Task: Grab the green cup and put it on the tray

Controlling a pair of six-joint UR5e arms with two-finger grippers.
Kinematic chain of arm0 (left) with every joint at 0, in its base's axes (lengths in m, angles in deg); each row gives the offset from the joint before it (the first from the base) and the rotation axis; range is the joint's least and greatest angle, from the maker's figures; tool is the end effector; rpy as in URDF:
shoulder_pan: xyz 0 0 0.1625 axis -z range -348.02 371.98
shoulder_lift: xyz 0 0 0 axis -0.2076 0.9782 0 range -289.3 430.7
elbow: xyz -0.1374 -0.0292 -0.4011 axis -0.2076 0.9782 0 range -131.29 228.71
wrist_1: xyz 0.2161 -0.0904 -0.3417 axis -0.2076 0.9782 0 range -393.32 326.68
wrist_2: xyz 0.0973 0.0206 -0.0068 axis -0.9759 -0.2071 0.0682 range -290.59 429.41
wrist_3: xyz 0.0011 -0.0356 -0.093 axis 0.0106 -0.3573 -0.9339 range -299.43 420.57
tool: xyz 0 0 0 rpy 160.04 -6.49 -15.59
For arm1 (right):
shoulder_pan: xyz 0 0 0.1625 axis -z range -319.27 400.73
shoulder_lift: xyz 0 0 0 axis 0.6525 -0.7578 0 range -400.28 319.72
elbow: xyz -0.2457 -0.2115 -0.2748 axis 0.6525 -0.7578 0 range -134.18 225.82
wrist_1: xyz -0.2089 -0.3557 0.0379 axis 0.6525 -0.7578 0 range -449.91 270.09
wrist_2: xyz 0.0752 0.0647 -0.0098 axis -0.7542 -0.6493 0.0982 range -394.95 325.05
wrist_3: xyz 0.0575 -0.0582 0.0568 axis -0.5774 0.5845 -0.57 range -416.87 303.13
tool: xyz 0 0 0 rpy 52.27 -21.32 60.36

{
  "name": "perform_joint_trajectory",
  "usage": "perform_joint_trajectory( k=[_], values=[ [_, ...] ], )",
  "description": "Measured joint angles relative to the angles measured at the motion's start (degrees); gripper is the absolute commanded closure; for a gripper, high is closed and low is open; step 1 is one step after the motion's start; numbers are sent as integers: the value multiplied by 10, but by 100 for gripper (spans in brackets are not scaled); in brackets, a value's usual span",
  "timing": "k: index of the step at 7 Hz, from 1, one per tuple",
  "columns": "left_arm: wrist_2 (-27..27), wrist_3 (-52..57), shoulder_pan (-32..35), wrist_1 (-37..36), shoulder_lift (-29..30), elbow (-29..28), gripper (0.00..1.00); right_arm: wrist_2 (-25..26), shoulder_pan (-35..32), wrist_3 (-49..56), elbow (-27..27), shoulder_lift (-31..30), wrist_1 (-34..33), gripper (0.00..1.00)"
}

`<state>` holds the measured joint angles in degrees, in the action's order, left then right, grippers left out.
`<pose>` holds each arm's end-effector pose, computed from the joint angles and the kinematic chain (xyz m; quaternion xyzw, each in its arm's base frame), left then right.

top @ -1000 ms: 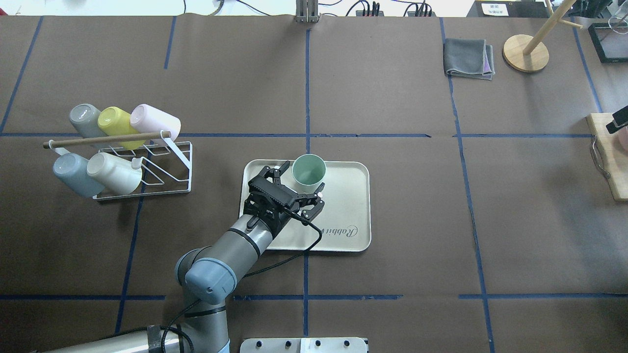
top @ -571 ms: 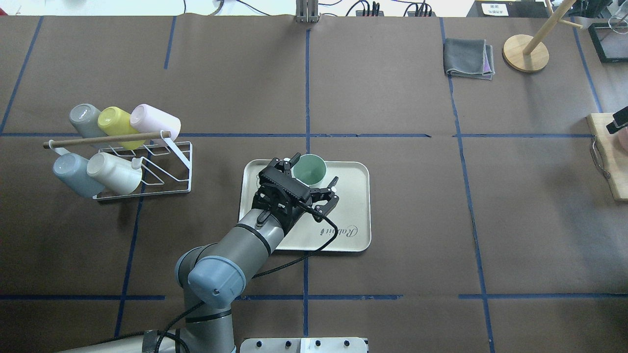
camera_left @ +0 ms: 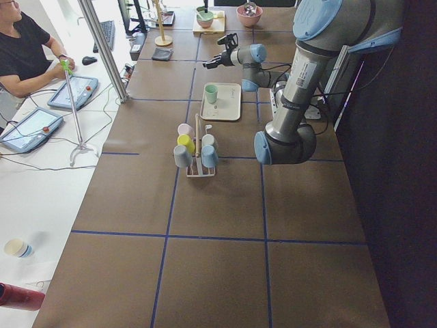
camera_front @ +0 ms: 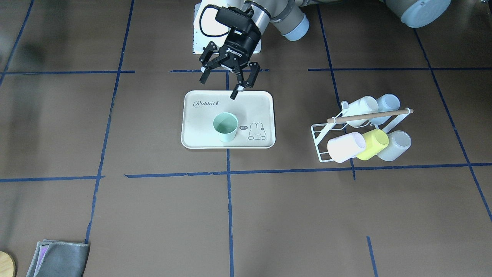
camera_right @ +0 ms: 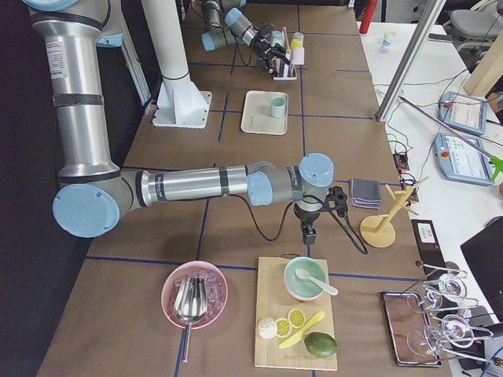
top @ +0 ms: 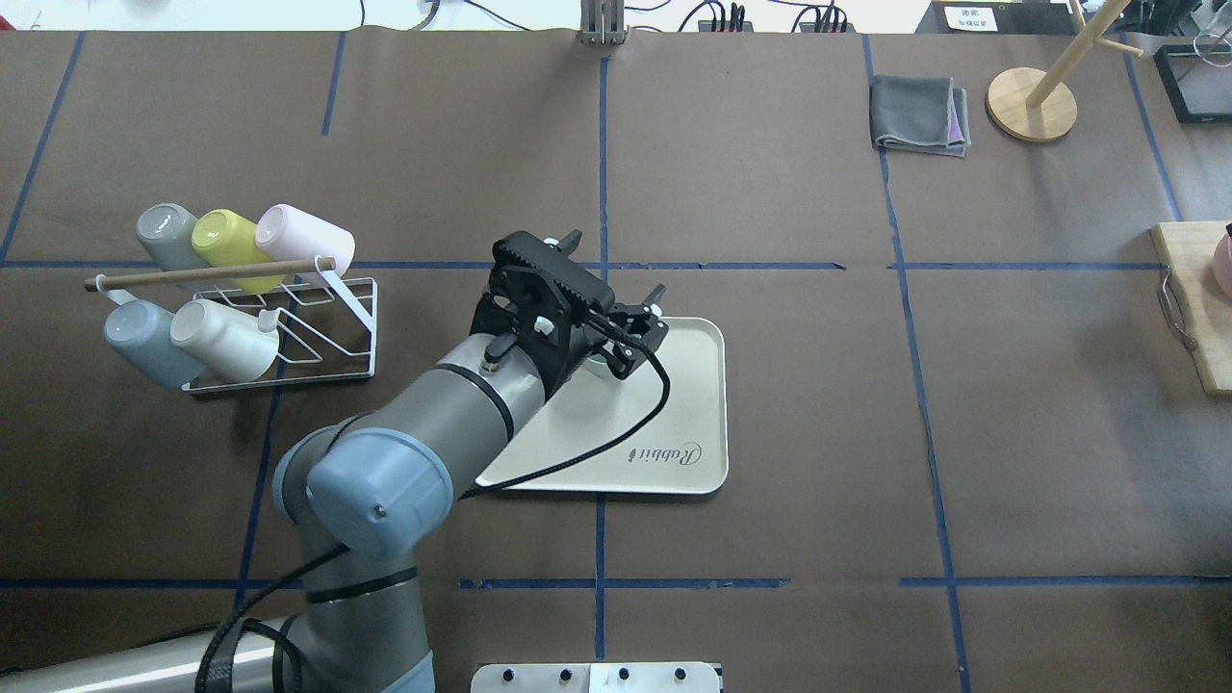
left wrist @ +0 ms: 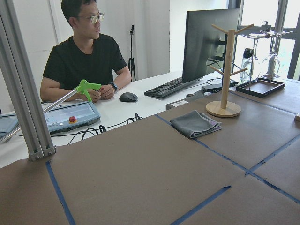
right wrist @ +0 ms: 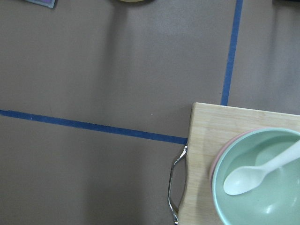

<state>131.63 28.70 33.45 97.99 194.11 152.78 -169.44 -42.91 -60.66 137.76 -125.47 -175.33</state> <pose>0.4827 -0.3830 0.1303 0.5665 0.4120 0.0587 0.7113 0.0036 -0.5406 0.5900 0.0576 -0.3834 -0.0580 0.9200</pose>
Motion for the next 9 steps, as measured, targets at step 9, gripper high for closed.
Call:
perform_joint_trajectory(
  k=[9],
  values=[
    [574, 63, 433, -492, -246, 193, 0, -22, -42, 46, -40, -11, 7, 0]
  ],
)
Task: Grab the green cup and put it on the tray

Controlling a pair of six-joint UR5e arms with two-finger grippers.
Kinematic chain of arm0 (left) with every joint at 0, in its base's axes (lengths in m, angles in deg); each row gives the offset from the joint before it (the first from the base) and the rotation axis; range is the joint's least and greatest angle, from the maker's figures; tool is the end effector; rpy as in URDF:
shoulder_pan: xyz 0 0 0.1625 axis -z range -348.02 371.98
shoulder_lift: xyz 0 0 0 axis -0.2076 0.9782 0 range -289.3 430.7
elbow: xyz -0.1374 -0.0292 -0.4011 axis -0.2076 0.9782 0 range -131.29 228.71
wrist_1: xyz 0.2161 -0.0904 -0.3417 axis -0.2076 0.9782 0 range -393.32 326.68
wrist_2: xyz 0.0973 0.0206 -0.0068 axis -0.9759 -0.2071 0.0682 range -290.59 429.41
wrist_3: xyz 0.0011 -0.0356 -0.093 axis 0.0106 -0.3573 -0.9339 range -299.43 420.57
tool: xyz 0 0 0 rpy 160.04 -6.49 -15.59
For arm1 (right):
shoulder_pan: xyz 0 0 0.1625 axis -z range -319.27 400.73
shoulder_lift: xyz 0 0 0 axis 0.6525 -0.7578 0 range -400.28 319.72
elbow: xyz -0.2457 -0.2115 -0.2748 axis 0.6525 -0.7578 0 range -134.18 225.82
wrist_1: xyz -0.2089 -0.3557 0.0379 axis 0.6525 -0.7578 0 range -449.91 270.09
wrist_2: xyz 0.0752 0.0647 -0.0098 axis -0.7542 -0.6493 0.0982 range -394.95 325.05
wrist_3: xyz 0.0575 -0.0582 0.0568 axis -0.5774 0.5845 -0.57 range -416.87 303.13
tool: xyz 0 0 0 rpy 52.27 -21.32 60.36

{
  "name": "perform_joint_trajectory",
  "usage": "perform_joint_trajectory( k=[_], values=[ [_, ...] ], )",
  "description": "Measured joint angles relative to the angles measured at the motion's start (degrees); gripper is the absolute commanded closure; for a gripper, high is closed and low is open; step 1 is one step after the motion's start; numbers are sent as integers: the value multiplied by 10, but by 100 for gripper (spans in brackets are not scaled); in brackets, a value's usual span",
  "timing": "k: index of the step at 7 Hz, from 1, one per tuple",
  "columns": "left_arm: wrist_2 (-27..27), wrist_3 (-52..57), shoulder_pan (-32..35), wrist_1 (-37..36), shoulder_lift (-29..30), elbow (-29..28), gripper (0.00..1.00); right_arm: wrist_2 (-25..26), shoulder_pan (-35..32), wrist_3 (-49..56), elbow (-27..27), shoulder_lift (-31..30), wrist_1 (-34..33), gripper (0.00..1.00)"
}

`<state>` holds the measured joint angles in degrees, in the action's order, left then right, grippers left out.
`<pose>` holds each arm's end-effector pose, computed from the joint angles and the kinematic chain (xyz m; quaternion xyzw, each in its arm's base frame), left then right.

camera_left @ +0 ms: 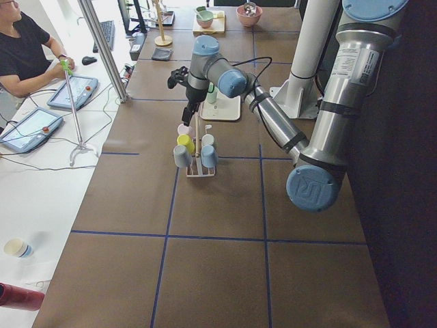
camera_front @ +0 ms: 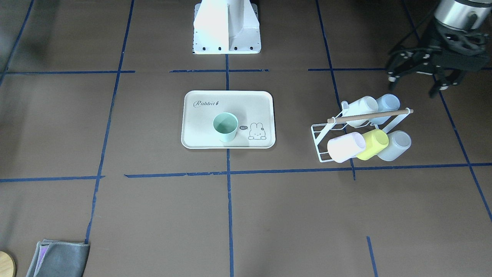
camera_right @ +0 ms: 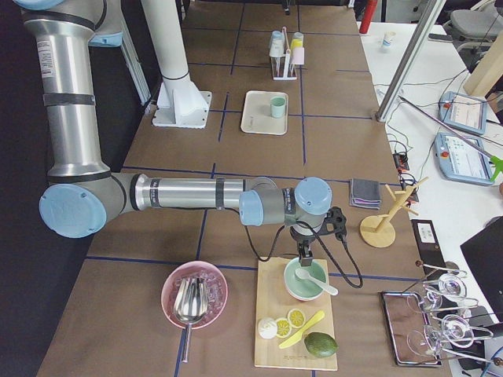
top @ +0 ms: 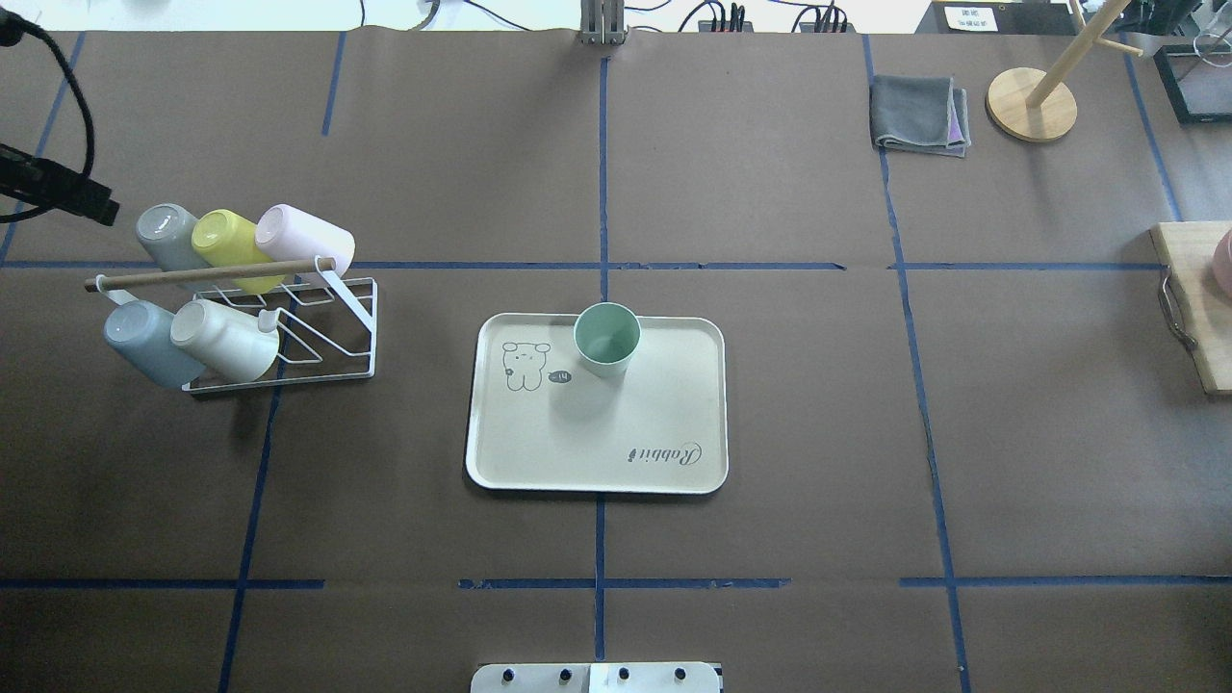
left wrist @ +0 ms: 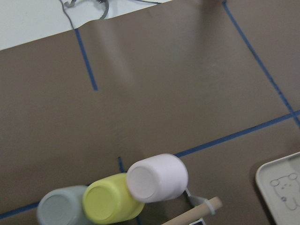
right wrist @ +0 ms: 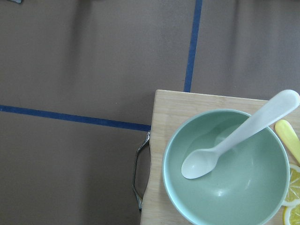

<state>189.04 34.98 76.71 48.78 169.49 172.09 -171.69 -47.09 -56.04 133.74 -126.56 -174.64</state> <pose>0.1318 -0.4761 0.3345 0.1523 0.3430 0.0727 0.9240 0.0406 -0.5288 0.6312 0.0506 -0.3966 -0.0479 0.9153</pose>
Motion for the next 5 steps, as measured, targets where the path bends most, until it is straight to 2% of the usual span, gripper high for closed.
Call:
perform_joint_trajectory(
  k=[2, 5],
  values=[
    [12, 34, 44, -6, -49, -13, 0, -1, 0, 1, 1, 3, 0, 0],
    [113, 198, 173, -3, -66, -144, 0, -1, 0, 1, 1, 8, 1, 0]
  ],
)
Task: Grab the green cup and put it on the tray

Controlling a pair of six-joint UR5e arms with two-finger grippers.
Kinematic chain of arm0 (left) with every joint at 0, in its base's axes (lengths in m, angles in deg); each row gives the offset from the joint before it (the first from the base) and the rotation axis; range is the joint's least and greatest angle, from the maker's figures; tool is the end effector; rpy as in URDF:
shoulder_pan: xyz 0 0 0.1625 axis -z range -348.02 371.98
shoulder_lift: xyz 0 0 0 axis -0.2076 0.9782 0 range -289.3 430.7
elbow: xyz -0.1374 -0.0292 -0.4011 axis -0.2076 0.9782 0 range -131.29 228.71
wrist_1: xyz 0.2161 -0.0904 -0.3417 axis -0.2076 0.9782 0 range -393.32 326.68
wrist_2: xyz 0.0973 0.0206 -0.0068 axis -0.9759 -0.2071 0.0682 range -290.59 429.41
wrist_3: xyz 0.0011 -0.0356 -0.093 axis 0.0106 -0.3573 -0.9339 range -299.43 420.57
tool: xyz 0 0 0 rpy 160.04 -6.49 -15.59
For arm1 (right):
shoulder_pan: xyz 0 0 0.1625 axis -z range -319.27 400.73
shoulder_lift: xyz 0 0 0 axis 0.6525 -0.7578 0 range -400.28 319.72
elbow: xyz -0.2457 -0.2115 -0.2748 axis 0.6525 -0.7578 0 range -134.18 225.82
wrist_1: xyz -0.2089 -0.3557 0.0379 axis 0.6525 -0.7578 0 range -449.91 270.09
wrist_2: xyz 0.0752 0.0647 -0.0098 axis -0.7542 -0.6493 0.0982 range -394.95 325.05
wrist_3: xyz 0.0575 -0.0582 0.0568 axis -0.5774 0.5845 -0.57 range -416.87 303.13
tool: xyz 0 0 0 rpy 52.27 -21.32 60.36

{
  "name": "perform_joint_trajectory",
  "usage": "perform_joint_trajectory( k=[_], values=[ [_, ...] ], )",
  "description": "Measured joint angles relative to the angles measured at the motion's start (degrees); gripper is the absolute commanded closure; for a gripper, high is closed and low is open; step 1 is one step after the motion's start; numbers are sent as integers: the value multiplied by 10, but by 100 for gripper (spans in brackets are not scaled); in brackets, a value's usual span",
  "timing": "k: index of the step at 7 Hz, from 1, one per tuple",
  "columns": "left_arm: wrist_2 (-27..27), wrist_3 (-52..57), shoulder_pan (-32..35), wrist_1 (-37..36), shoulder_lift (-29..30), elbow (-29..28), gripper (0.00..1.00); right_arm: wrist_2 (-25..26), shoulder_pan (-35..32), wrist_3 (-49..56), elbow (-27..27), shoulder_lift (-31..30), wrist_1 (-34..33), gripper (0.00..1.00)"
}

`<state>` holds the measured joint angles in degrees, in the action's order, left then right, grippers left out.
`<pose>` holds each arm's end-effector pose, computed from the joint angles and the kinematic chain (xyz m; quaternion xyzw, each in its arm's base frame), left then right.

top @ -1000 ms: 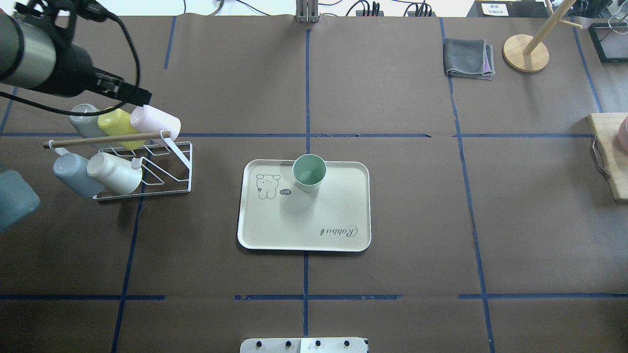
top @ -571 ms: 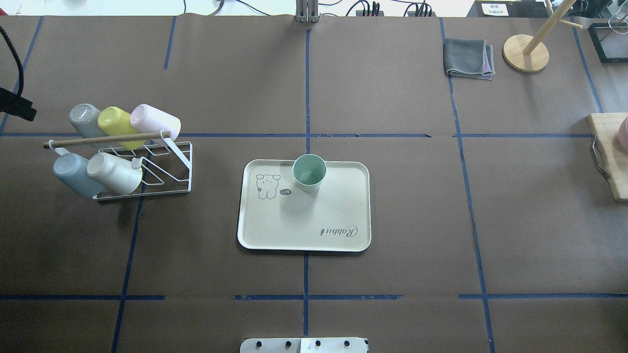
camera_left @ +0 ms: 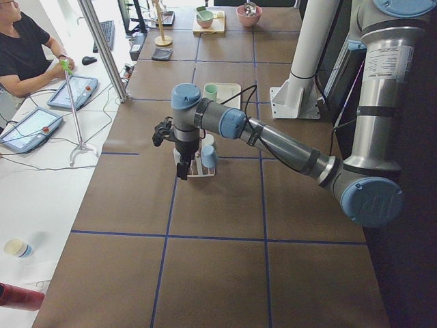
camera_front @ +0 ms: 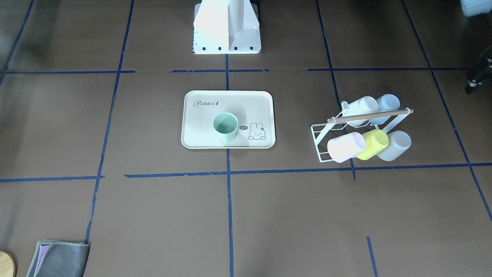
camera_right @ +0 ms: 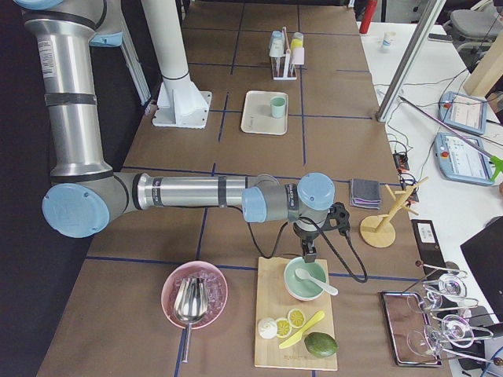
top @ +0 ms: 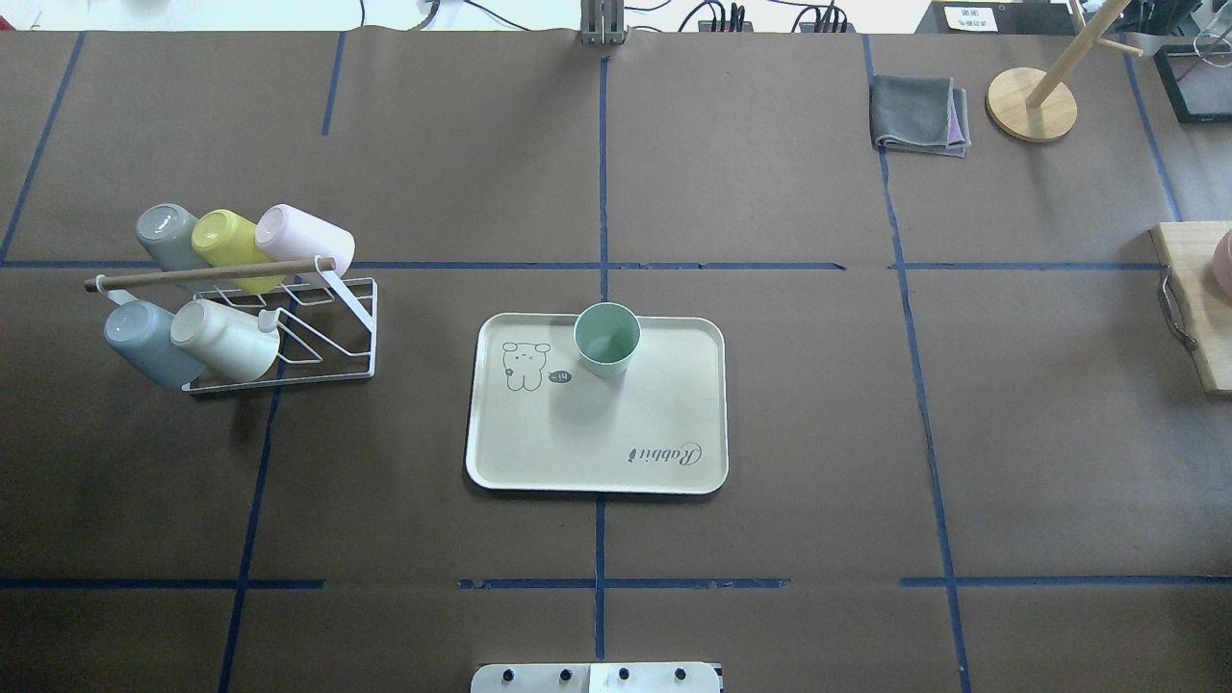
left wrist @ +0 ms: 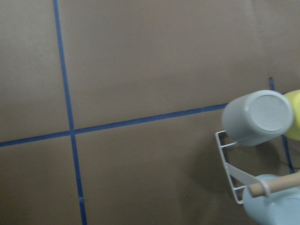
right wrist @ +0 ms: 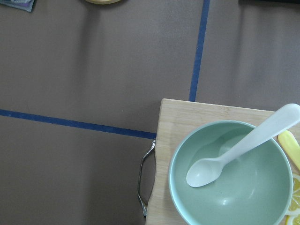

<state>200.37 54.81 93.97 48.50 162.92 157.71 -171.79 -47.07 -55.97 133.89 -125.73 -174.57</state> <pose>0.0018 -0.5009 0.4959 0.0639 0.3579 0.0580 0.9298 0.0401 -0.5357 0.6220 0.0591 -0.3973 -0.0523 0.9143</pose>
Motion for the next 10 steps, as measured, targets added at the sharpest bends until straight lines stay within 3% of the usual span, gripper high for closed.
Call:
perform_joint_trajectory(
  k=[2, 6, 10],
  values=[
    [17, 86, 56, 4, -11, -79, 0, 0, 0, 0, -3, 1, 0, 0],
    [21, 103, 67, 24, -49, -147, 0, -2, 0, 1, -3, -1, -1, 0],
    [50, 100, 68, 31, -49, -169, 0, -2, 0, 1, -4, -5, -1, 0]
  ],
)
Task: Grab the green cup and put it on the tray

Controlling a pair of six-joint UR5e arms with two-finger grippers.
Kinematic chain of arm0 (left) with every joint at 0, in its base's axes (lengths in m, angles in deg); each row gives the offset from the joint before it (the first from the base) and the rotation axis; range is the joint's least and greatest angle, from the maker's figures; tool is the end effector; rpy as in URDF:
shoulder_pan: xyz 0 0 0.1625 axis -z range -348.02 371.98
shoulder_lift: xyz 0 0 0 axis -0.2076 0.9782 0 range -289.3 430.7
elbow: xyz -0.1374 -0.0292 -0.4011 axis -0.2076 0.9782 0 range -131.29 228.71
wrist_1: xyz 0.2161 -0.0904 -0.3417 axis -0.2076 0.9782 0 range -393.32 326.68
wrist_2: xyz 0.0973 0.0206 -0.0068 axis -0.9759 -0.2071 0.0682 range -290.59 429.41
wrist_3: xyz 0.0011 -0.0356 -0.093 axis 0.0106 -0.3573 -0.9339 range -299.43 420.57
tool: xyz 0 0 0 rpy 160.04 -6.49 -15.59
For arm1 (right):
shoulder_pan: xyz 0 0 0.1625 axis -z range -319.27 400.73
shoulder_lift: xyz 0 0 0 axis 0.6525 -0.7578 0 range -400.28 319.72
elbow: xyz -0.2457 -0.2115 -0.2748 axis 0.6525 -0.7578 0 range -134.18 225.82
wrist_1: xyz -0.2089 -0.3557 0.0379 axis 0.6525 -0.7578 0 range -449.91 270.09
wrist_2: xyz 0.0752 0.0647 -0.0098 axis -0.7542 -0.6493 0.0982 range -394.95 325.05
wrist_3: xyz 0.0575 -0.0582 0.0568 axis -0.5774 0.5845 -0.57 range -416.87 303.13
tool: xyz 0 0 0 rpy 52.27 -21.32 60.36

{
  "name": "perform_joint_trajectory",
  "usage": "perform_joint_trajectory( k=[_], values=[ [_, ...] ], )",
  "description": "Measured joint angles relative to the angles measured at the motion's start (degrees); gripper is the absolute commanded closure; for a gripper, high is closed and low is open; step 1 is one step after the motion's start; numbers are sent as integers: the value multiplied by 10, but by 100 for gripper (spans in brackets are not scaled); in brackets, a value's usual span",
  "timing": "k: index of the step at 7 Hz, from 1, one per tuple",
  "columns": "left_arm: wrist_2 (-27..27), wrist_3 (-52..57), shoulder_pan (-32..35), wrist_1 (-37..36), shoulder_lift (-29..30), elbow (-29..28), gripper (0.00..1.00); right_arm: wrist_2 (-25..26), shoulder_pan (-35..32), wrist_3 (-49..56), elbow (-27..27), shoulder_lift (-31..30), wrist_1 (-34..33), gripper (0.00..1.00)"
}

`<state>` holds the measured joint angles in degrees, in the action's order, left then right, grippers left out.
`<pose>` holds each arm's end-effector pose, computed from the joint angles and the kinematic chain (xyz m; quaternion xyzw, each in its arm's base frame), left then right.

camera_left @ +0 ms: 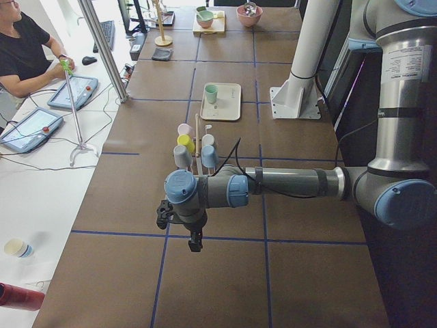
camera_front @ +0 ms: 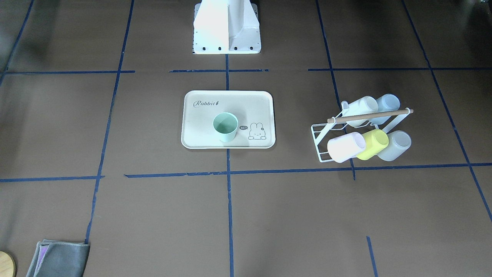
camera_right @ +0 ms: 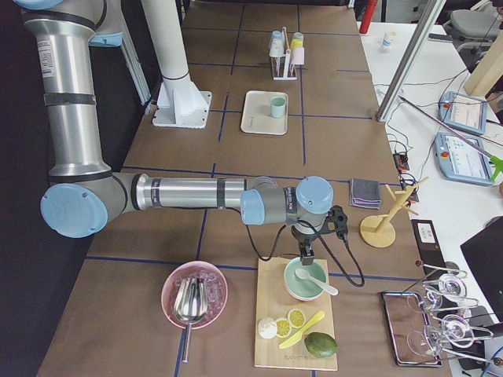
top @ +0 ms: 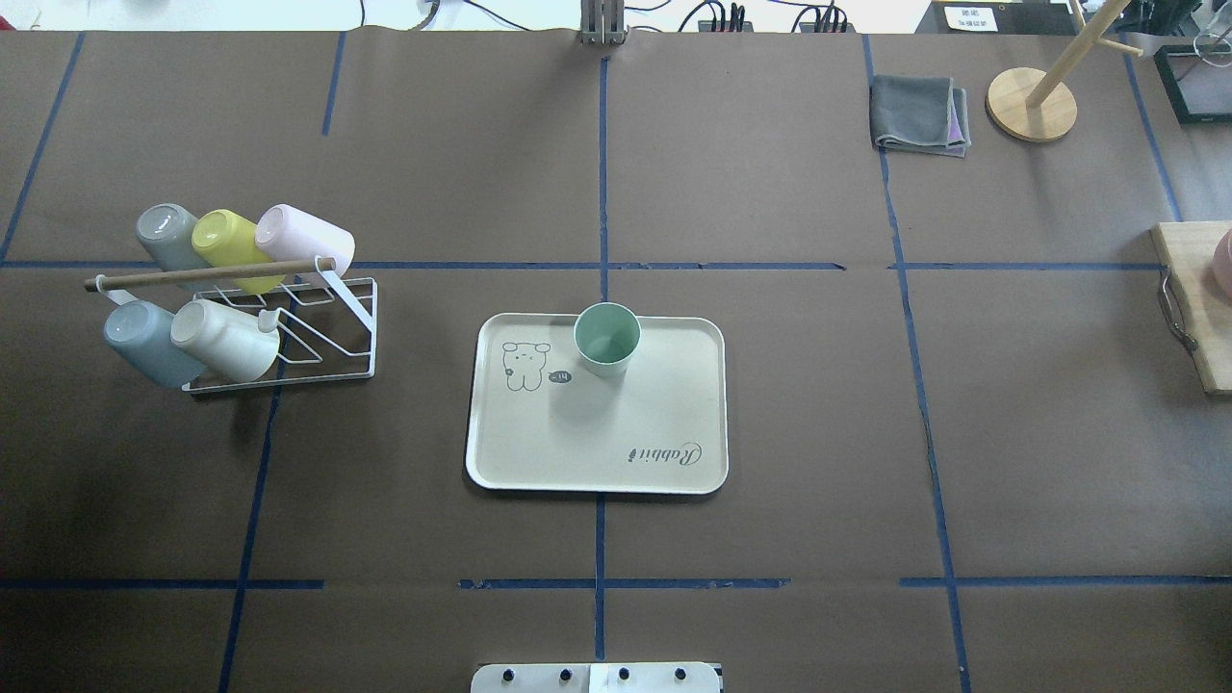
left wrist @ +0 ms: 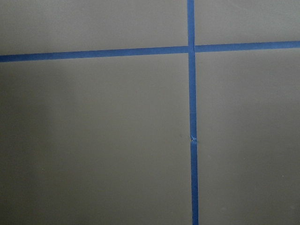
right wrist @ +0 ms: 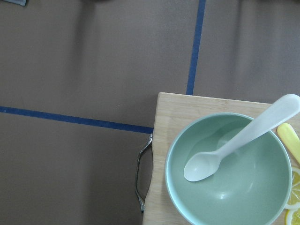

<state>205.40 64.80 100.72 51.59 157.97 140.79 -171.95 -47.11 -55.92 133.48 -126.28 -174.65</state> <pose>-0.0515 -0.4656 0.6703 -0.0360 0.3912 0.0245 0.9193 0.0404 -0.5308 0.6306 0.0511 -0.3986 -0.0489 0.9144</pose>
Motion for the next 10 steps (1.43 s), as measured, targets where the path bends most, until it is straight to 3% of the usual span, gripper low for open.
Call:
perform_joint_trajectory(
  k=[2, 10],
  values=[
    [28, 0, 0, 1, -2, -5, 0, 2, 0, -1, -2, -1, -1, 0],
    [25, 4, 0, 2, 1, -3, 0, 0, -31, -1, -17, -22, -4, 0]
  ],
)
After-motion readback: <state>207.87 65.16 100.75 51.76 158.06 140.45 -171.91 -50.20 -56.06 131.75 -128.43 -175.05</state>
